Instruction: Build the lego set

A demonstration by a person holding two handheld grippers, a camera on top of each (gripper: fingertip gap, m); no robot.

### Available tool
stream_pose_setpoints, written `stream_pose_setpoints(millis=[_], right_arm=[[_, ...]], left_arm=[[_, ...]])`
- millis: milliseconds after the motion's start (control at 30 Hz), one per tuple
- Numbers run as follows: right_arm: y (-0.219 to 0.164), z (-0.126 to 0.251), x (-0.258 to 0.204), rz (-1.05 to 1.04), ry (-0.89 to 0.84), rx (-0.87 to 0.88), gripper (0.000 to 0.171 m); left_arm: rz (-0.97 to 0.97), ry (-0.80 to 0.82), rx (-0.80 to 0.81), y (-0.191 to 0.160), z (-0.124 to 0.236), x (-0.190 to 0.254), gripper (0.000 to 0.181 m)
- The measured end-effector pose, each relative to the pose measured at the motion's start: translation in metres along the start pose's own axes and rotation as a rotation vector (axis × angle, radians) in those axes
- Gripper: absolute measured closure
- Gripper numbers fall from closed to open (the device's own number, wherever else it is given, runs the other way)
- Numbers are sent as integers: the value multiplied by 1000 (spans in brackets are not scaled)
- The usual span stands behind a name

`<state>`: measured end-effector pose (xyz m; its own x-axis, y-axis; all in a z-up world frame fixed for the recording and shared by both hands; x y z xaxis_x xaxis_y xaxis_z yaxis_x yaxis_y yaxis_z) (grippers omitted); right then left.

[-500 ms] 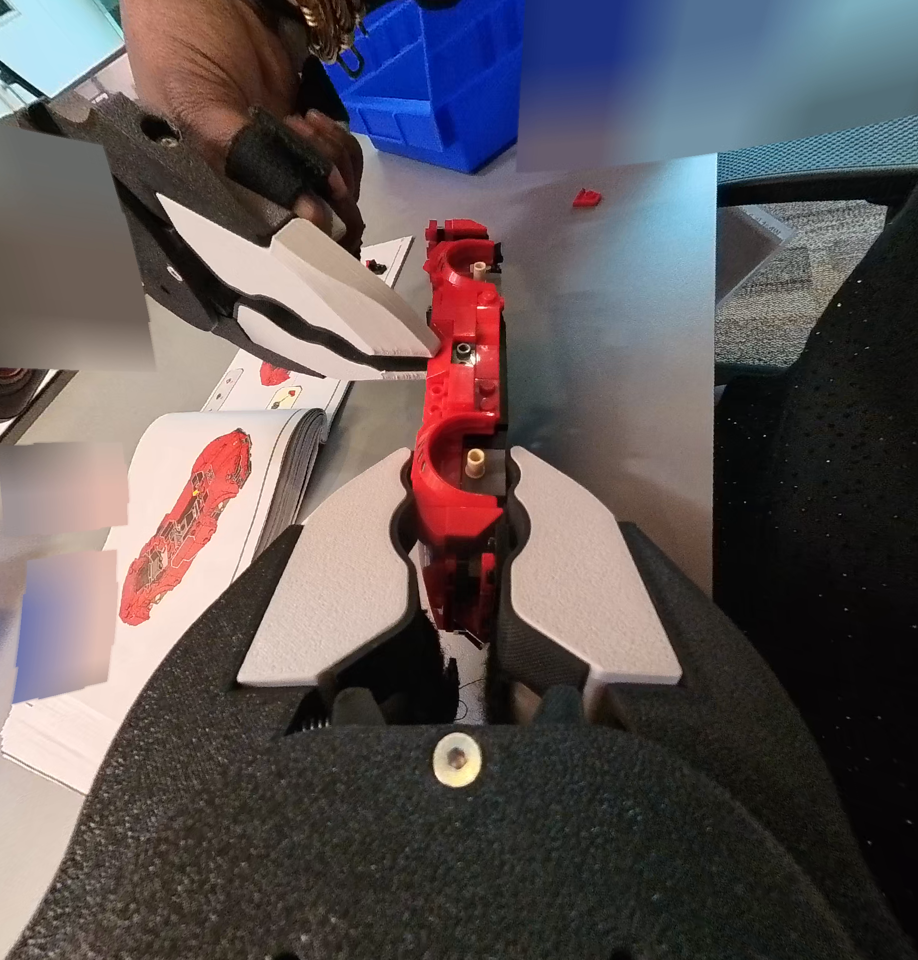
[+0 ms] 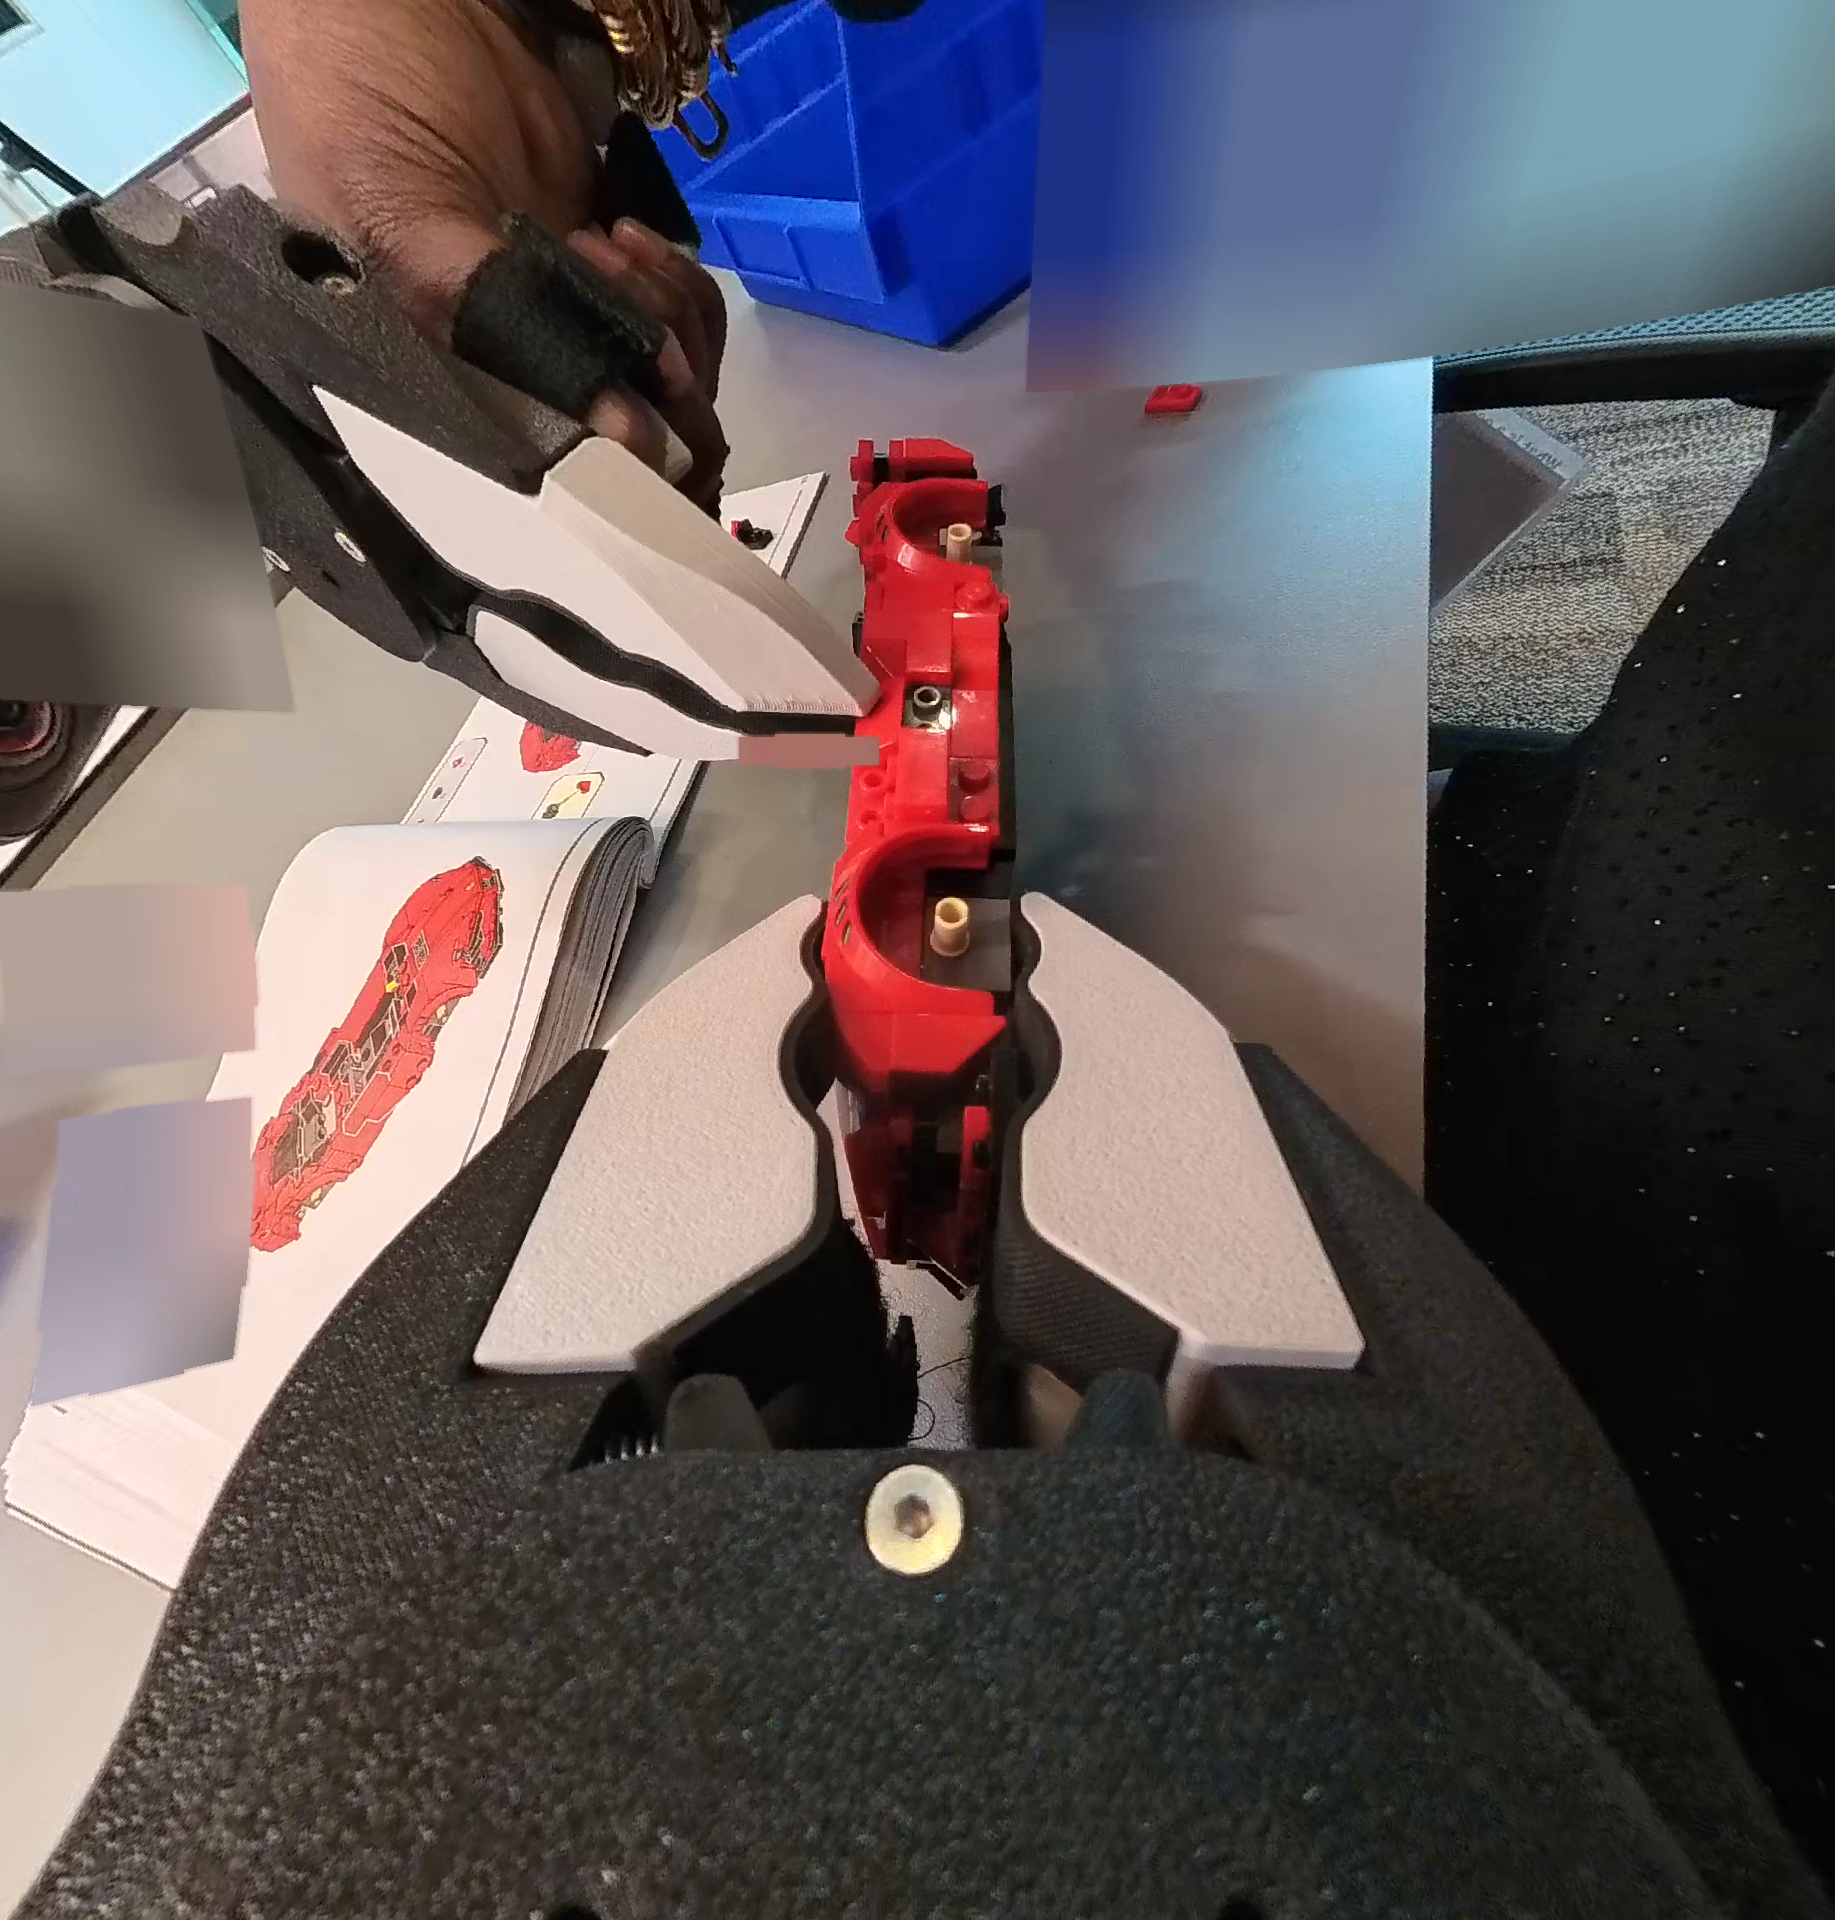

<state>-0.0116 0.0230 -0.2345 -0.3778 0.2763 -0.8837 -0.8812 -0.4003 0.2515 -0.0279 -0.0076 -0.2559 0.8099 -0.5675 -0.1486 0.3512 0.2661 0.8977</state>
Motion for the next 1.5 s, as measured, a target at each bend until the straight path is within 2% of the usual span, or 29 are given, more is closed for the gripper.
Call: stream_pose_setpoints(millis=[367, 500, 800, 933, 1067, 1167, 1233, 1333, 1400, 1500], right_arm=[[1, 2, 2, 13, -27, 40, 166], [7, 11, -4, 29, -3, 124, 156], [0, -3, -4, 52, -43, 68, 153], [1, -6, 0, 57, -48, 49, 162], [0, -6, -1, 65, -51, 37, 162], [11, 6, -4, 130, -104, 136, 157], [24, 27, -10, 228, -209, 281, 156], [29, 53, -22, 476, -495, 436, 159], [20, 49, -37, 613, -606, 476, 160], [0, 35, -35, 669, -817, 465, 166]], left_arm=[[8, 6, 0, 0, -1, 0, 151], [3, 3, 0, 0, 0, 0, 151], [4, 4, 0, 0, 0, -1, 151], [4, 4, 0, 0, 1, 0, 151], [4, 5, 0, 1, 0, -1, 151], [5, 5, 0, 1, 0, 0, 151], [4, 6, 0, 1, -1, -1, 151], [2, 7, 0, 0, 0, 0, 151], [1, 8, 1, 0, 0, -1, 151], [-8, 13, 2, 0, 0, 1, 151]])
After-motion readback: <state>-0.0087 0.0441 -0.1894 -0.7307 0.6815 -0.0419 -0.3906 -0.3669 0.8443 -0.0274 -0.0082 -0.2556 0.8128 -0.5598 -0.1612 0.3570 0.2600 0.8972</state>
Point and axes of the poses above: each gripper's, where its closed fingertips meet, z back along the fingers, y out of its top, x = y × z across the jaws, the point moved 1 cm from there along z, back along the fingers, and after that the axes turned 12 degrees about z, right-handed, at the moved point
